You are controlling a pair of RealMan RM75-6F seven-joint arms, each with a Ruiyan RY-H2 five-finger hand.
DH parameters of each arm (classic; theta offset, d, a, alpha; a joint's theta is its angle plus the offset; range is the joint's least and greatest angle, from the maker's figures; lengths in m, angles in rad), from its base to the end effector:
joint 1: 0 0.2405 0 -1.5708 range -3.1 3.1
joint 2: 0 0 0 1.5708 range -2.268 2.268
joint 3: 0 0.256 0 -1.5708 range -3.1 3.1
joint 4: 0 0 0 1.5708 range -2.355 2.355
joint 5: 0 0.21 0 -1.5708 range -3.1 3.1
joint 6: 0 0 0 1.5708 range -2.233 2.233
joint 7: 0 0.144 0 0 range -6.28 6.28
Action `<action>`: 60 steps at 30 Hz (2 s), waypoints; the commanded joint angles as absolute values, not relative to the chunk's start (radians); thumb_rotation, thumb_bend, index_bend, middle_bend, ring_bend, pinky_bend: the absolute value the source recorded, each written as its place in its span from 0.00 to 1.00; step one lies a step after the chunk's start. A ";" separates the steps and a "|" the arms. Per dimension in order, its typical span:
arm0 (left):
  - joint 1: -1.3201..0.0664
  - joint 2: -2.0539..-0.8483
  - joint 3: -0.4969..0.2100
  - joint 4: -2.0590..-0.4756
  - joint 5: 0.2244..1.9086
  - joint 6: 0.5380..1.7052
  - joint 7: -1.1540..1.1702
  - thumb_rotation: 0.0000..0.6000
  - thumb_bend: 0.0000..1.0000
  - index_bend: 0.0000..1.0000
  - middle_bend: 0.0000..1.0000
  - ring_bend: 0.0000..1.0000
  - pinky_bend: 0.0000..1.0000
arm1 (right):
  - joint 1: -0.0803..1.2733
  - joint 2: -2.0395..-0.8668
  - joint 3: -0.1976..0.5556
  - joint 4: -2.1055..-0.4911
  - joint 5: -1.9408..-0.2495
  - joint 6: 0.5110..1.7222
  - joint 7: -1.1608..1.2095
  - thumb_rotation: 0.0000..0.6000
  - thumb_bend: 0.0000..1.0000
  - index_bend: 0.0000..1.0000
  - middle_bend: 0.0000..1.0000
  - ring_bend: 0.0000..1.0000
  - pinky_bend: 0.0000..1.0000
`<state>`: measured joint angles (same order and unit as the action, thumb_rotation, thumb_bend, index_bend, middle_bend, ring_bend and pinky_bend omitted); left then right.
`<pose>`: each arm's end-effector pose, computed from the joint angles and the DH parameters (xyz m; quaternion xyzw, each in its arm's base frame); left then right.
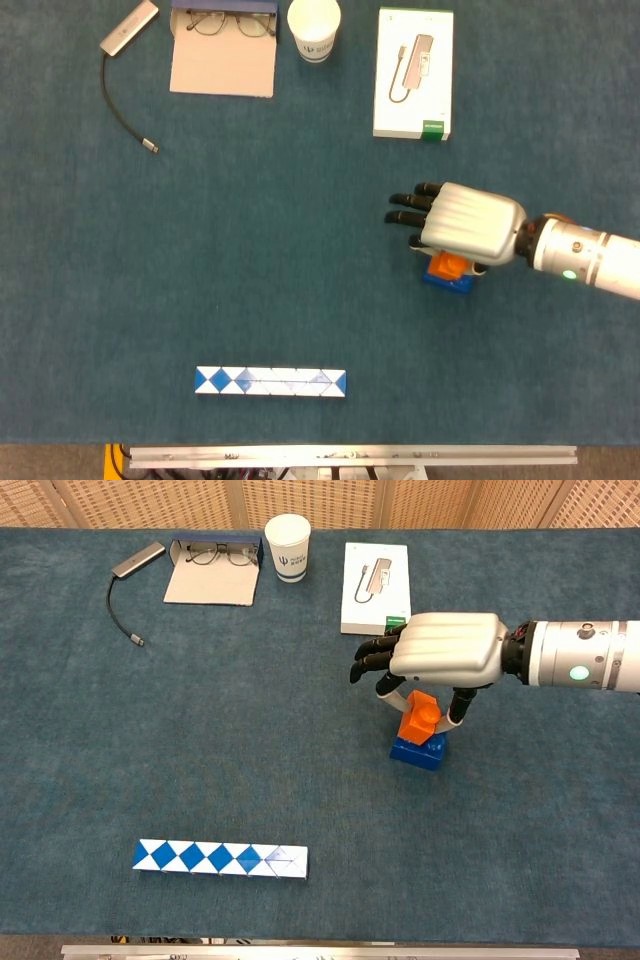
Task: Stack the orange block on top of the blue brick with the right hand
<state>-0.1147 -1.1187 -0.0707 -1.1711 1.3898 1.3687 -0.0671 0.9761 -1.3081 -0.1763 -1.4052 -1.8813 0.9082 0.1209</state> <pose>-0.4019 0.2006 0.2234 -0.6096 -0.3120 -0.2482 0.6851 -0.1478 -0.3146 0.0071 0.9352 -0.1178 0.2797 0.1823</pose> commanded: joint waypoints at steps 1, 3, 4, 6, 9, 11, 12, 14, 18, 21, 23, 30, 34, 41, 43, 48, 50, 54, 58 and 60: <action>-0.114 -1.119 -0.071 -1.170 1.389 1.368 -0.069 1.00 0.22 0.37 0.37 0.33 0.52 | 0.978 -1.313 -0.177 -1.401 -1.882 0.906 0.125 1.00 0.20 0.70 0.20 0.11 0.24; -0.113 -1.119 -0.071 -1.169 1.389 1.369 -0.070 1.00 0.21 0.37 0.37 0.33 0.52 | 0.979 -1.316 -0.176 -1.397 -1.883 0.906 0.127 1.00 0.20 0.70 0.20 0.11 0.24; -0.112 -1.119 -0.071 -1.169 1.388 1.369 -0.071 1.00 0.22 0.37 0.37 0.33 0.52 | 0.979 -1.318 -0.176 -1.395 -1.883 0.905 0.130 1.00 0.20 0.70 0.20 0.11 0.24; -0.112 -1.119 -0.071 -1.168 1.387 1.368 -0.072 1.00 0.21 0.37 0.37 0.33 0.52 | 0.981 -1.323 -0.176 -1.391 -1.883 0.904 0.134 1.00 0.20 0.70 0.20 0.11 0.24; -0.109 -1.119 -0.071 -1.168 1.387 1.370 -0.074 1.00 0.21 0.37 0.37 0.33 0.52 | 0.983 -1.328 -0.178 -1.385 -1.884 0.901 0.139 1.00 0.20 0.70 0.20 0.11 0.24; -0.109 -1.119 -0.071 -1.168 1.387 1.371 -0.075 1.00 0.21 0.37 0.37 0.33 0.52 | 0.985 -1.331 -0.180 -1.382 -1.885 0.898 0.143 1.00 0.20 0.70 0.20 0.11 0.24; -0.108 -1.119 -0.071 -1.168 1.387 1.372 -0.074 1.00 0.21 0.37 0.37 0.33 0.52 | 0.985 -1.332 -0.181 -1.380 -1.885 0.896 0.145 1.00 0.20 0.70 0.20 0.11 0.24; -0.108 -1.119 -0.071 -1.168 1.388 1.372 -0.073 1.00 0.21 0.37 0.37 0.33 0.52 | 0.987 -1.333 -0.184 -1.379 -1.884 0.892 0.151 1.00 0.20 0.70 0.20 0.11 0.24; -0.109 -1.118 -0.071 -1.170 1.389 1.372 -0.072 1.00 0.21 0.37 0.37 0.33 0.52 | 0.991 -1.327 -0.185 -1.384 -1.879 0.886 0.161 1.00 0.20 0.70 0.20 0.11 0.24; -0.111 -1.118 -0.072 -1.170 1.390 1.370 -0.070 1.00 0.21 0.37 0.37 0.33 0.52 | 0.997 -1.318 -0.184 -1.397 -1.866 0.872 0.180 1.00 0.20 0.70 0.20 0.11 0.24; -0.112 -1.118 -0.072 -1.170 1.391 1.370 -0.069 1.00 0.21 0.37 0.37 0.33 0.52 | 1.002 -1.314 -0.182 -1.403 -1.858 0.861 0.187 1.00 0.20 0.70 0.20 0.11 0.24; -0.111 -1.117 -0.072 -1.173 1.389 1.370 -0.067 1.00 0.21 0.37 0.37 0.33 0.52 | 1.016 -1.320 -0.181 -1.397 -1.846 0.828 0.204 1.00 0.20 0.71 0.21 0.11 0.24; -0.109 -1.117 -0.072 -1.172 1.387 1.369 -0.069 1.00 0.21 0.37 0.37 0.33 0.52 | 1.020 -1.328 -0.184 -1.388 -1.844 0.817 0.207 1.00 0.20 0.71 0.21 0.11 0.24; -0.107 -1.119 -0.072 -1.169 1.388 1.372 -0.073 1.00 0.22 0.37 0.37 0.33 0.52 | 1.024 -1.333 -0.188 -1.381 -1.837 0.801 0.204 1.00 0.20 0.71 0.21 0.11 0.24; -0.106 -1.119 -0.072 -1.169 1.388 1.372 -0.073 1.00 0.22 0.37 0.37 0.33 0.52 | 1.023 -1.334 -0.189 -1.380 -1.834 0.800 0.203 1.00 0.20 0.71 0.21 0.11 0.24; -0.105 -1.119 -0.072 -1.169 1.386 1.372 -0.073 1.00 0.21 0.37 0.37 0.33 0.52 | 1.022 -1.334 -0.192 -1.375 -1.836 0.802 0.194 1.00 0.20 0.71 0.21 0.11 0.24; -0.105 -1.120 -0.073 -1.168 1.386 1.373 -0.072 1.00 0.21 0.37 0.37 0.33 0.52 | 1.020 -1.331 -0.191 -1.375 -1.836 0.804 0.182 1.00 0.20 0.69 0.21 0.11 0.24; -0.106 -1.121 -0.074 -1.169 1.387 1.375 -0.069 1.00 0.21 0.37 0.37 0.33 0.52 | 1.017 -1.320 -0.189 -1.384 -1.830 0.803 0.163 1.00 0.19 0.46 0.21 0.11 0.24; -0.107 -1.120 -0.074 -1.173 1.389 1.376 -0.064 1.00 0.21 0.37 0.37 0.33 0.52 | 1.014 -1.311 -0.188 -1.396 -1.822 0.798 0.145 1.00 0.17 0.25 0.20 0.11 0.24; -0.106 -1.119 -0.073 -1.176 1.390 1.378 -0.062 1.00 0.21 0.37 0.37 0.33 0.52 | 1.011 -1.308 -0.186 -1.401 -1.817 0.795 0.133 1.00 0.16 0.18 0.20 0.11 0.24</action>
